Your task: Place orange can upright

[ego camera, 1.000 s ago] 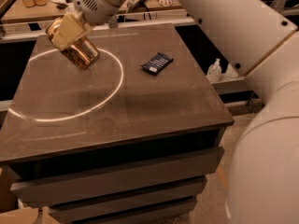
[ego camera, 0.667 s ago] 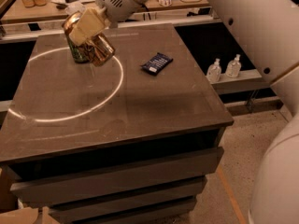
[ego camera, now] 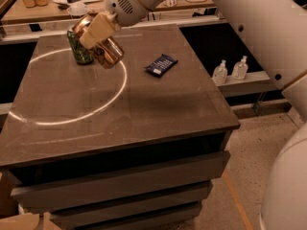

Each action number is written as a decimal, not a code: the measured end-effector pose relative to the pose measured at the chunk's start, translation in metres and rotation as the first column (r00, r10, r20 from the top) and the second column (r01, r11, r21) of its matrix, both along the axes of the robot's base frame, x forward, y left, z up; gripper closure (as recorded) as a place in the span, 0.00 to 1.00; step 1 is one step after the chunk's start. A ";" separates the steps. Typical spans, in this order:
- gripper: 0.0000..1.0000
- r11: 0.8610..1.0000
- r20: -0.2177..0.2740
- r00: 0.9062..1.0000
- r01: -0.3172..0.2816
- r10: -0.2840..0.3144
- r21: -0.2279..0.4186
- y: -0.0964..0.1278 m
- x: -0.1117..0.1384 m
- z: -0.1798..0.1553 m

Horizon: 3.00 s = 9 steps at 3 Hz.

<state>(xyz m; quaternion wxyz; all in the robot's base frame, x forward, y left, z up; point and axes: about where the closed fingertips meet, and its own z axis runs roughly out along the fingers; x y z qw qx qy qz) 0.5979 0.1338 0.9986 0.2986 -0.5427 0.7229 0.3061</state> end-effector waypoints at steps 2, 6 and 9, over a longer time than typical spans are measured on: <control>1.00 0.970 0.169 0.973 -0.184 0.157 0.159 -0.019 0.040 -0.021; 1.00 0.850 0.144 0.954 -0.300 0.264 0.433 -0.025 0.030 -0.076; 0.38 0.795 0.205 0.945 -0.324 0.254 0.513 -0.022 0.032 -0.083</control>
Offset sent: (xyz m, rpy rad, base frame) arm 0.0536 -0.0317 -0.0192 0.2738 -0.2323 0.2628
